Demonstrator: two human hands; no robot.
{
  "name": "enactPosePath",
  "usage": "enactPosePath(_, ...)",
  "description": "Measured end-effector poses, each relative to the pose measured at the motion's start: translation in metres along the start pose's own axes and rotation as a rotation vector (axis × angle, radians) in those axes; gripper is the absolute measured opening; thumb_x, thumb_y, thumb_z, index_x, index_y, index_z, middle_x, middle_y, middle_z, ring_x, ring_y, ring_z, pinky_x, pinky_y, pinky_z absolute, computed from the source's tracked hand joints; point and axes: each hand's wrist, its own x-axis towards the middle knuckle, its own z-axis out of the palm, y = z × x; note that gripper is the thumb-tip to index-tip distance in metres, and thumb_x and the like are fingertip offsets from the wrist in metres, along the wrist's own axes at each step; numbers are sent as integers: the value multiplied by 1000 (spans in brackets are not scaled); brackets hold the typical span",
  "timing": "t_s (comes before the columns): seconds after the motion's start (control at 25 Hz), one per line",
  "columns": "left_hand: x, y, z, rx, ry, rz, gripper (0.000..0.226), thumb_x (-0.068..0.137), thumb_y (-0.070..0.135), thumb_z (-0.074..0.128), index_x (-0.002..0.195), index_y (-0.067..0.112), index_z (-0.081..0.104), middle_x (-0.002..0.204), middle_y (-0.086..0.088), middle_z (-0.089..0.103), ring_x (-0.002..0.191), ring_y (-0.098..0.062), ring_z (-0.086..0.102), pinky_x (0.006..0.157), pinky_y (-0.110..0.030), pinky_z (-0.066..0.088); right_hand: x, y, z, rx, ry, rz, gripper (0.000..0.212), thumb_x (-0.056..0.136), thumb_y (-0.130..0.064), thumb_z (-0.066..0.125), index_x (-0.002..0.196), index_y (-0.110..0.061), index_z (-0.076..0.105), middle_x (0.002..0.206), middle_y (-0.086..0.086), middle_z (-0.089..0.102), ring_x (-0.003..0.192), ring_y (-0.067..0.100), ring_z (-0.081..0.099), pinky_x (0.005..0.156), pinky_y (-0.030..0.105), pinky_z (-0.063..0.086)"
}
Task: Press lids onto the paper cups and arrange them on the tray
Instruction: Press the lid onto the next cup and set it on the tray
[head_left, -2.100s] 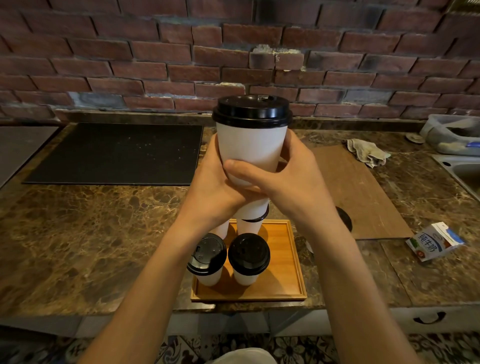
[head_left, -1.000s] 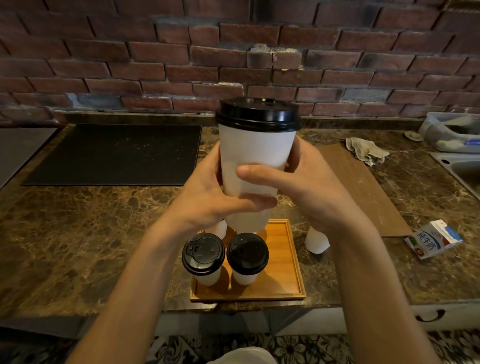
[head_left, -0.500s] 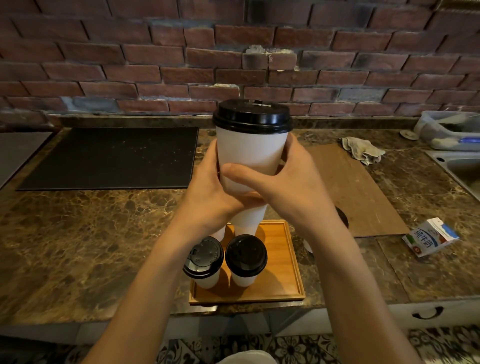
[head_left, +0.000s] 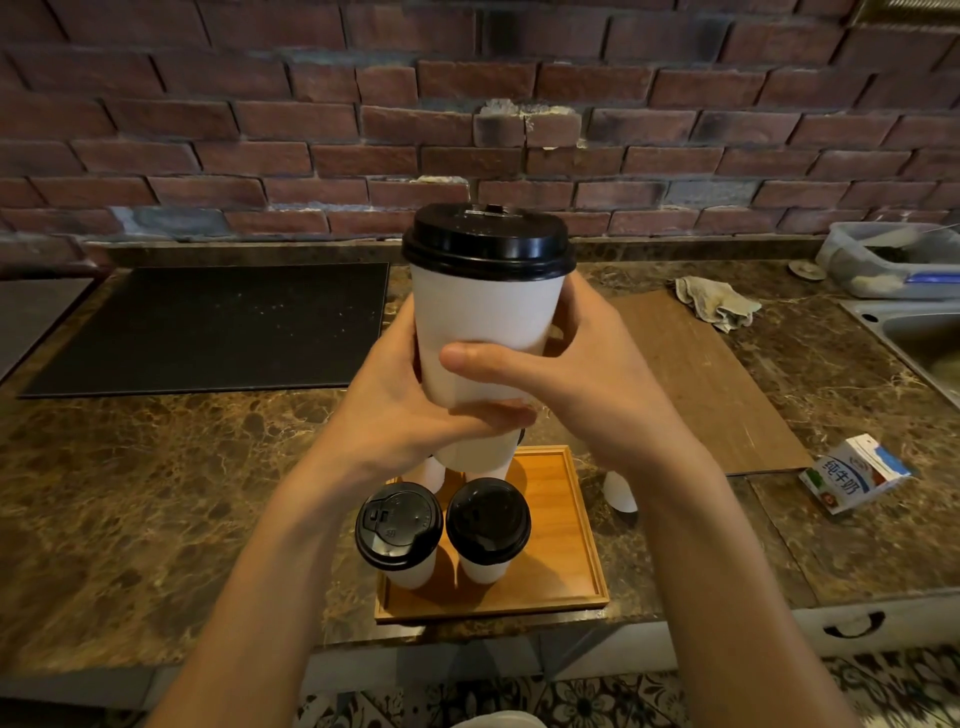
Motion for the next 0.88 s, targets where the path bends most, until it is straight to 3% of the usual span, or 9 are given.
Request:
enactPosePath(0.08,-1,-1,-2,-38,-31,-7,79,56,22,87,122,35,45,110,19,64,104,-2,63,73,-11,52,1,1,-3,41,-59,11,66,60,-37,87,118,-37,55,112,-14,67,106,4,64,81,23,56)
enactPosePath(0.24,-4,-4,-4,-87,-107,-36,78,58,25,82,127,25,46,113,9,64,107,-14,63,78,-22,54,4,4,-9,61,-174,54,78,58,-39,81,129,-22,53,119,-2,66,112,15,64,88,35,56)
enactPosePath(0.4,-6,-6,-7,-91,-148,-47,79,59,22,82,129,22,45,115,8,64,108,-14,63,79,-19,53,4,6,-10,33,-233,78,80,58,-38,81,131,-21,53,123,0,65,117,19,61,98,47,52)
enactPosePath(0.56,-4,-5,-5,-77,-94,-34,85,57,24,82,132,19,43,114,8,63,110,-13,62,80,-20,53,4,3,-9,-6,-216,63,74,62,-32,85,129,-23,53,120,-4,65,114,13,62,96,42,54)
enactPosePath(0.72,-2,-4,-4,-64,-10,-17,85,52,28,84,128,28,44,117,8,63,111,-12,61,82,-23,54,2,-1,-1,-51,-98,27,62,68,-32,86,121,-33,53,111,-15,64,103,-2,61,81,20,56)
enactPosePath(0.88,2,-3,3,-38,77,6,88,46,24,90,120,39,44,111,26,62,107,2,60,75,-11,51,1,-5,9,-101,13,33,68,70,-34,85,128,-29,49,115,-13,61,103,2,60,82,25,57)
